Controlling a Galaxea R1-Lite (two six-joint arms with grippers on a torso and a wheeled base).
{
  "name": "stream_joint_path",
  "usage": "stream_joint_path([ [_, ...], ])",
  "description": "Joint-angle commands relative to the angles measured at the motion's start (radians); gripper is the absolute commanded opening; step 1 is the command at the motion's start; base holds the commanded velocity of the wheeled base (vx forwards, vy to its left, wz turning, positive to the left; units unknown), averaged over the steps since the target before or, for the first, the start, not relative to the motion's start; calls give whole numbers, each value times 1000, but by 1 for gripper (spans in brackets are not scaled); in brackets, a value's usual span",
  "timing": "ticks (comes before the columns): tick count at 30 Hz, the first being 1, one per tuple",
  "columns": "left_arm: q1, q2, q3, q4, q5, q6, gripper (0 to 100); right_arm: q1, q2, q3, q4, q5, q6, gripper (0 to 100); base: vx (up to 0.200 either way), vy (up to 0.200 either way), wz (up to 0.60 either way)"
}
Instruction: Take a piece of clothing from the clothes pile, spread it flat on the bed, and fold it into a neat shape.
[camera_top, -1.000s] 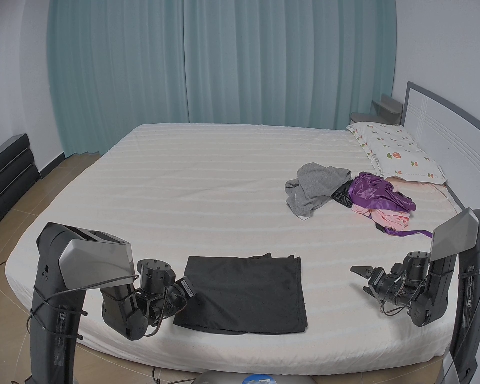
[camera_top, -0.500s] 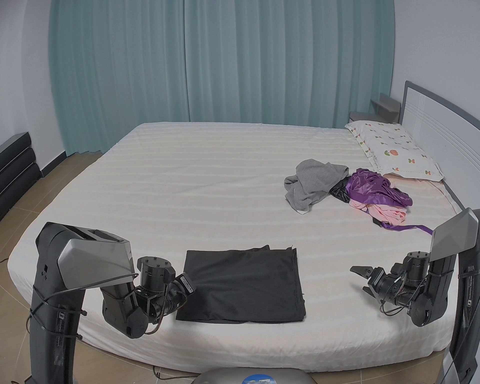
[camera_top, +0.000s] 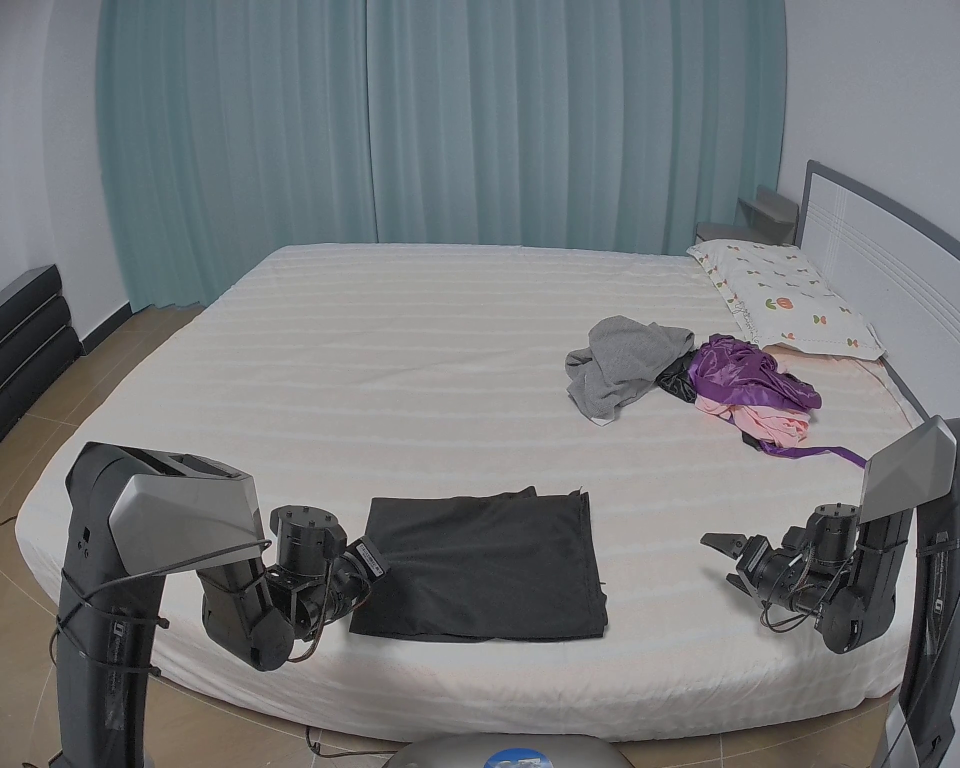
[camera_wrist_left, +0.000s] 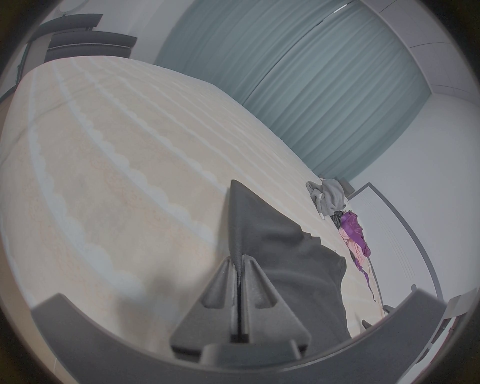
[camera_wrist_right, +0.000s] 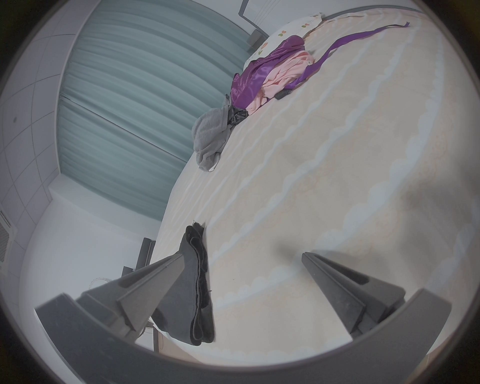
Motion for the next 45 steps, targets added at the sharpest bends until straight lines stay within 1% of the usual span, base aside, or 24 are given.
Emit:
stream_joint_path([
  [1,5,-12,6,-1,0,0,0,1,1,0,-12,1,1,100,0,200,0],
  [15,22,-20,7,-2,2,0,0,1,1,1,-12,2,1,100,0,200,0],
  [20,39,-20,7,-2,2,0,0,1,1,1,-12,2,1,100,0,200,0],
  [27,51,-20,6,-1,2,0,0,1,1,3,-12,1,1,100,0,0,0],
  [44,53,-21,30,6,3,-1,0,1,1,3,-12,1,1,100,0,0,0],
  [45,53,-21,33,6,5,-5,0,1,1,3,-12,1,1,100,0,200,0],
])
